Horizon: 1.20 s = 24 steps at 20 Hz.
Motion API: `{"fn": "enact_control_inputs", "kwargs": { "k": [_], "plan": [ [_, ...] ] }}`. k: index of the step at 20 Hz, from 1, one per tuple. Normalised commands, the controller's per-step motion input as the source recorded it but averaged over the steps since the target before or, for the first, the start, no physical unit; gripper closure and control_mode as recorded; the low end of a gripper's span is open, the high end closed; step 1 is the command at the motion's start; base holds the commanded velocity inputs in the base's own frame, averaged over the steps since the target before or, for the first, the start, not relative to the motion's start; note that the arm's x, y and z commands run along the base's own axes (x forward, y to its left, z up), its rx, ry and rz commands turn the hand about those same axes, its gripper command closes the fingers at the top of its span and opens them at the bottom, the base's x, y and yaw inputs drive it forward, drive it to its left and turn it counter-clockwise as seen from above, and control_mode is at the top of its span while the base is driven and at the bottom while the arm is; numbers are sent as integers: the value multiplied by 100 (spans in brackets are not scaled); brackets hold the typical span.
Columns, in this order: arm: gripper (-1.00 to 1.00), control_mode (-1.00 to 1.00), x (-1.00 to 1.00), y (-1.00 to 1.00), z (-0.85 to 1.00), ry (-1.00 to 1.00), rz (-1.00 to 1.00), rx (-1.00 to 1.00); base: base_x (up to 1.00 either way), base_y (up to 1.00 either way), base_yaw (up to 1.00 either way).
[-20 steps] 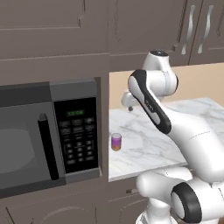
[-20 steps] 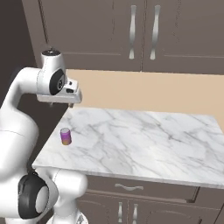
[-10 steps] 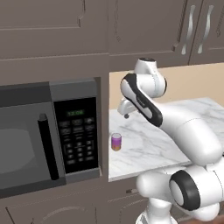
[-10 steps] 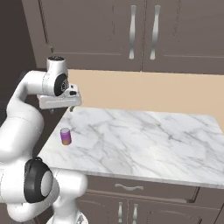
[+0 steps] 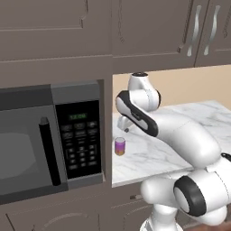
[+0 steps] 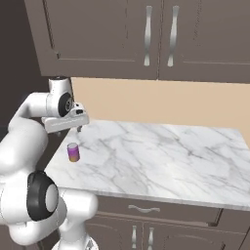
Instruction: Four empty soda cans are scattered around the kitchen. Gather all the cans and cluster them next to the stove for recycling.
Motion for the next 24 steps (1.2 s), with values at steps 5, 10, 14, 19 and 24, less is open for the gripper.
{"fn": "enact_control_inputs", "kwargs": {
  "k": [5,10,14,19,24],
  "plan": [
    [-100,-100,6,25,-32,7,16,3,0,0,0],
    [-100,-100,18,31,-38,0,18,0,0,0,0],
    [-100,-100,32,23,-46,0,17,-2,0,0,0],
    [-100,-100,35,11,-33,7,15,-5,0,0,0],
    [-100,-100,23,-9,-22,2,8,0,0,0,0]
  ]
}}
